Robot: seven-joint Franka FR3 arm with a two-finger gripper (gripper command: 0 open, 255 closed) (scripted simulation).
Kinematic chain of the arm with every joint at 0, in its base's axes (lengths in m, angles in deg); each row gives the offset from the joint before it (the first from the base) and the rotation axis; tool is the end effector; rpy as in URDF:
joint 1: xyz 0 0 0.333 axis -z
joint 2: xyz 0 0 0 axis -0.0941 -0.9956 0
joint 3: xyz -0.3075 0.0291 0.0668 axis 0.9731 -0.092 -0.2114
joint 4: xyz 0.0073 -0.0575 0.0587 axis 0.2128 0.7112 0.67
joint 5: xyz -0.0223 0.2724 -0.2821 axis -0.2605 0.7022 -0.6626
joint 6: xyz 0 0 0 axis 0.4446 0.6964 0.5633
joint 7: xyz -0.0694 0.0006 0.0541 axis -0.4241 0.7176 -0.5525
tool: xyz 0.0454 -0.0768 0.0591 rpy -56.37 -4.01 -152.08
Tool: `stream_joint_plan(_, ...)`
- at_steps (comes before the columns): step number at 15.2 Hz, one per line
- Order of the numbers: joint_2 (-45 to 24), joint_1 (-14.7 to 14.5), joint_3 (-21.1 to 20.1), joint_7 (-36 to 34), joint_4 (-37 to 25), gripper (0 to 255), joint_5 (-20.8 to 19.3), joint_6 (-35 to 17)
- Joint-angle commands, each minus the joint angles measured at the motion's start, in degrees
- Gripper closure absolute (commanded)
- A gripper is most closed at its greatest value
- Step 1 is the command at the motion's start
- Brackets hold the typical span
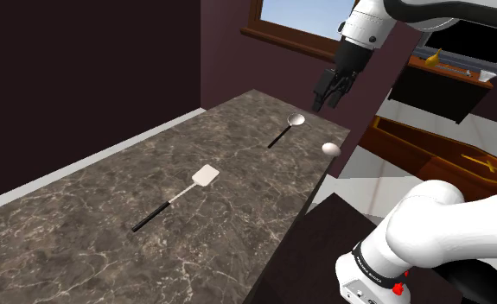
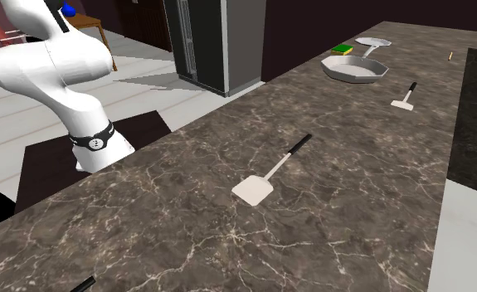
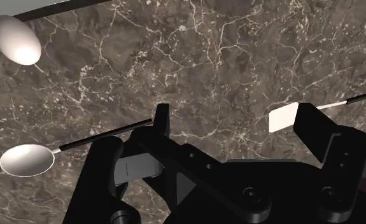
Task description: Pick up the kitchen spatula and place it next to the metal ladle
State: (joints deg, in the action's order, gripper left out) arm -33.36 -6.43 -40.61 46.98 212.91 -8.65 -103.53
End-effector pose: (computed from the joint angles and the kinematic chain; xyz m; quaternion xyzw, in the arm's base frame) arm 0.3141 -0.0028 0.6065 -0.9968 -0.0290 -0.0329 0.0675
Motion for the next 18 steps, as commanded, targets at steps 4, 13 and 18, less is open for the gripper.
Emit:
stream_joint_plan(4, 1.67, 0.76, -5.02, -9.18, 3.67, 0, 2.86, -2.23)
stream_joint_plan(13, -0.93, 2.52, -21.26, -36.70, 8.11, 0, 12.13, -10.57)
stream_joint_plan(18, -7.39, 4.77, -30.74, -51.99, 6.35, 0, 15.62, -16.30)
